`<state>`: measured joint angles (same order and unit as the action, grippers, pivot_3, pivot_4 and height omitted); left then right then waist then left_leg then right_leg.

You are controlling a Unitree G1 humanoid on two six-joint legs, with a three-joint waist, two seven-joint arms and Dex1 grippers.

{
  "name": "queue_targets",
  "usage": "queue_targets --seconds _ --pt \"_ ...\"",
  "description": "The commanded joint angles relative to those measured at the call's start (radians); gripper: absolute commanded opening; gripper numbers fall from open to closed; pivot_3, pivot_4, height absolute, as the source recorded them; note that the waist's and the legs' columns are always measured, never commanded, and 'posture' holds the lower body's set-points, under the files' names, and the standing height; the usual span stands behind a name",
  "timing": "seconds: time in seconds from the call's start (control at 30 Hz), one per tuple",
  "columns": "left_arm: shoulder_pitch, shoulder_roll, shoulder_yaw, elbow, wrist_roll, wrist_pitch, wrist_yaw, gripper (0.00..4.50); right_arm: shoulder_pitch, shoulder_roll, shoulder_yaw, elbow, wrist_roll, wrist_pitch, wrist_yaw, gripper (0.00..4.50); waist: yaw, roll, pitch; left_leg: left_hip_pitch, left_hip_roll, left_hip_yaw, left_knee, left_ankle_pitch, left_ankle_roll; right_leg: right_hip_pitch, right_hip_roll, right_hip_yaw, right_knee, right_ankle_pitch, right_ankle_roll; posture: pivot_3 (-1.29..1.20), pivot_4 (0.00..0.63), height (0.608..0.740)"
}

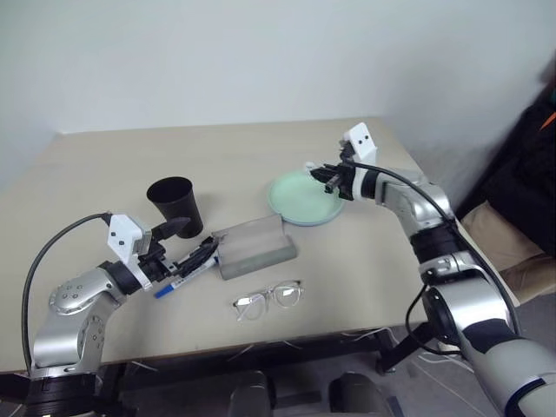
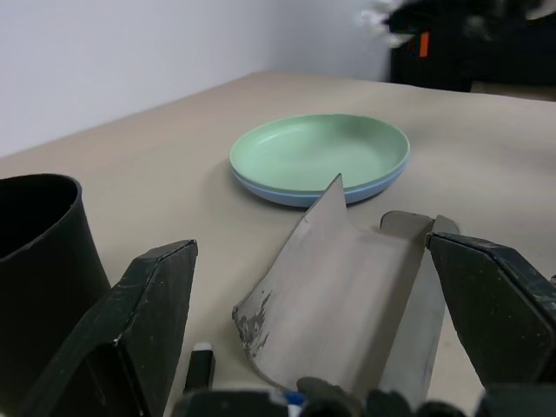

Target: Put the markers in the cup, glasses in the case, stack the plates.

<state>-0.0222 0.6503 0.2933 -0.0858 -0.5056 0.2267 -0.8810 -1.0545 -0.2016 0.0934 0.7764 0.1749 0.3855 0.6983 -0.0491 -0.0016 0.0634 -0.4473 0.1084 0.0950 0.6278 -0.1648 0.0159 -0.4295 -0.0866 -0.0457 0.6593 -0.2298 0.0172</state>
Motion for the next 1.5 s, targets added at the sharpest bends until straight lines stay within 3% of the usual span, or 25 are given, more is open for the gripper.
queue_targets --seconds 0.03,0.13,0.23,0.57,0.6,0.83,0.97,1.1,1.3,1.5 --pt "-0.015 0.000 0.002 -0.046 -0.005 -0.002 0.008 4.50 -0.109 0.043 -0.032 0.202 -0.047 -0.145 -0.104 0.03 0.000 0.000 0.000 0.000 0.000 0.001 0.000 0.000 0.000 0.000 0.000 0.000 0.000 0.000 0.000 0.00 0.000 0.712" --pt "-0.005 -0.001 0.001 -0.059 -0.004 -0.002 0.010 4.50 -0.163 0.077 -0.034 0.343 -0.078 -0.226 -0.164 0.03 0.000 0.000 0.000 -0.001 0.001 0.002 0.000 0.001 -0.001 -0.001 0.000 0.000 -0.001 0.000 0.000 0.00 0.000 0.712" --pt "0.003 -0.001 0.002 -0.071 -0.006 0.001 0.014 4.50 -0.190 0.092 -0.050 0.413 -0.090 -0.273 -0.195 0.71 0.000 0.000 0.000 -0.001 0.001 0.003 0.000 0.000 -0.002 -0.002 0.000 0.000 -0.001 0.000 0.000 0.00 0.000 0.712" --pt "-0.011 0.002 -0.007 -0.082 -0.007 0.012 0.014 4.50 -0.201 0.077 -0.090 0.435 -0.104 -0.309 -0.165 4.28 0.000 0.000 0.000 -0.001 0.002 0.003 0.000 0.001 -0.003 -0.002 0.001 0.000 0.000 0.001 -0.001 0.00 0.000 0.712" --pt "-0.019 0.005 -0.013 -0.082 -0.004 0.011 0.009 4.50 -0.200 0.070 -0.091 0.427 -0.107 -0.310 -0.159 4.45 0.000 0.000 0.000 -0.001 0.003 0.003 0.000 0.001 -0.003 -0.002 0.001 0.000 0.000 0.001 -0.001 0.00 0.000 0.712" --pt "-0.095 0.039 -0.073 -0.105 0.020 0.034 -0.015 4.50 -0.132 -0.016 -0.064 0.231 -0.103 -0.239 -0.009 4.45 0.003 0.000 0.000 -0.001 0.002 0.003 0.001 0.001 -0.003 -0.002 0.001 -0.001 0.000 0.001 0.000 0.00 0.000 0.712" --pt "-0.179 0.096 -0.146 -0.134 0.047 0.104 -0.037 4.50 0.056 -0.173 0.002 -0.216 -0.027 -0.014 0.283 4.45 0.007 -0.001 0.000 -0.001 0.002 0.003 0.001 0.001 -0.003 -0.001 0.000 -0.001 -0.001 0.001 0.000 0.00 0.000 0.712" --pt "-0.259 0.181 -0.225 -0.156 0.063 0.207 -0.095 4.50 0.149 -0.318 -0.016 -0.475 0.043 0.072 0.419 4.45 0.006 0.001 0.001 -0.002 0.002 0.003 0.002 0.001 -0.003 -0.001 0.000 0.000 -0.001 0.001 0.000 0.00 0.000 0.712" --pt "-0.412 0.296 -0.404 -0.214 0.155 0.355 -0.162 4.50 0.136 -0.464 -0.024 -0.549 0.076 0.131 0.521 4.45 0.001 0.002 0.001 0.001 0.003 0.002 0.000 0.000 -0.004 -0.004 0.001 -0.001 0.000 0.001 -0.001 0.00 0.000 0.712" --pt "-0.555 0.294 -0.607 -0.287 0.267 0.450 -0.202 4.50 0.116 -0.490 -0.002 -0.573 0.076 0.136 0.550 4.45 0.003 0.001 0.001 0.001 0.002 0.002 0.002 0.000 -0.004 -0.005 0.000 -0.001 0.000 0.002 -0.001 0.00 0.000 0.712"
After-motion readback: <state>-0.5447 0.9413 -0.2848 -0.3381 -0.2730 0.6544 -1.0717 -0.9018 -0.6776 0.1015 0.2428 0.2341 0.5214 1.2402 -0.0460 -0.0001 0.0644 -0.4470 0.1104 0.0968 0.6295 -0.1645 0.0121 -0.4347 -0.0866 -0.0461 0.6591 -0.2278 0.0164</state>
